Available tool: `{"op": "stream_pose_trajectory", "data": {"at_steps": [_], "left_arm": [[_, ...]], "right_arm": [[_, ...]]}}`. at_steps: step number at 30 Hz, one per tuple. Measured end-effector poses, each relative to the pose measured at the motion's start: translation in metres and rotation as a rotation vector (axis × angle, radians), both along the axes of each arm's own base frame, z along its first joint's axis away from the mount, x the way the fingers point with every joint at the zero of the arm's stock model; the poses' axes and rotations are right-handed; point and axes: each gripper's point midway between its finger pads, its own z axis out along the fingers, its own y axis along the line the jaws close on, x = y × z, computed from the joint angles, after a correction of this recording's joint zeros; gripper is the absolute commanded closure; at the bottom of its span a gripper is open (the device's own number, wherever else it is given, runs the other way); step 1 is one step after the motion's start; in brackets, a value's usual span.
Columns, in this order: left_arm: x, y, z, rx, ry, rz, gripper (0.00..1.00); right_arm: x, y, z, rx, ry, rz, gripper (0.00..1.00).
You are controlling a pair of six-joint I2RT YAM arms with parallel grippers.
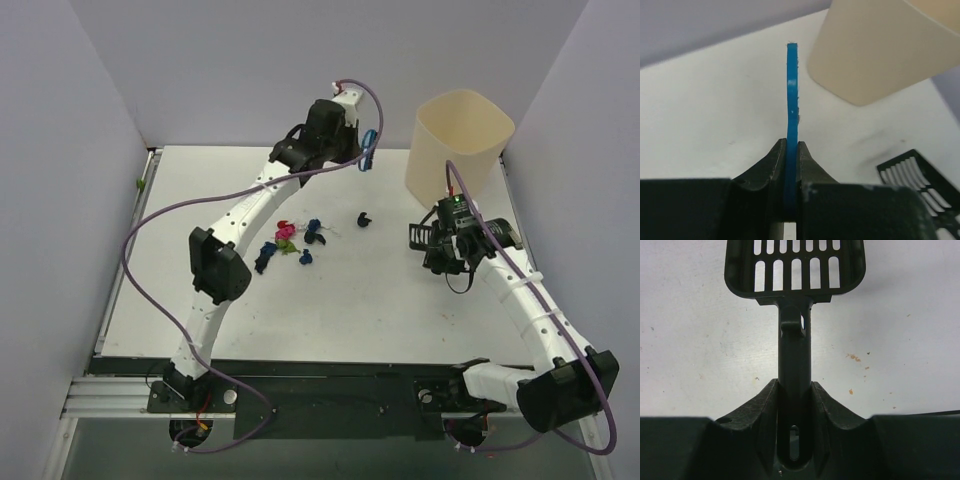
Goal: Sweep away the paper scraps from the table
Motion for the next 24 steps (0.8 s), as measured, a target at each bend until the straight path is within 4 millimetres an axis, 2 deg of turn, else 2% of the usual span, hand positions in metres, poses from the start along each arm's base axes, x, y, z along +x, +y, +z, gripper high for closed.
{"op": "stream_pose_trajectory", "data": {"at_steps": [4, 8, 12, 15, 17, 19, 24], "left_arm": [[-0.012, -0.024, -0.02, -0.263, 0.25, 0.063, 1.0], [-0.019, -0.046, -0.051, -0.452, 0.501, 0.121, 1.0], [-0.02, -0.063, -0.1, -0.538, 0.709, 0.196, 1.0], [-0.021, -0.066, -0.136, -0.542, 0.808, 0.263, 1.0], [-0.023, -0.064, -0.153, -0.53, 0.848, 0.3, 1.0], [-0.025, -0.061, -0.164, -0.517, 0.878, 0.332, 1.0], [-0.025, -0.047, -0.176, -0.463, 0.883, 0.394, 1.0]], "right_arm": [[-0.004, -0.004, 0.008, 0.01, -0.045, -0.023, 1.0], [-0.009, -0.008, 0.013, 0.014, -0.077, -0.041, 1.0], [-0.013, -0.01, 0.015, 0.024, -0.094, -0.053, 1.0], [-0.017, -0.01, 0.01, 0.023, -0.085, -0.052, 1.0], [-0.02, -0.01, 0.004, 0.024, -0.07, -0.048, 1.0], [-0.023, -0.011, 0.001, 0.025, -0.062, -0.046, 1.0], [-0.027, -0.011, -0.001, 0.031, -0.064, -0.043, 1.0]]}}
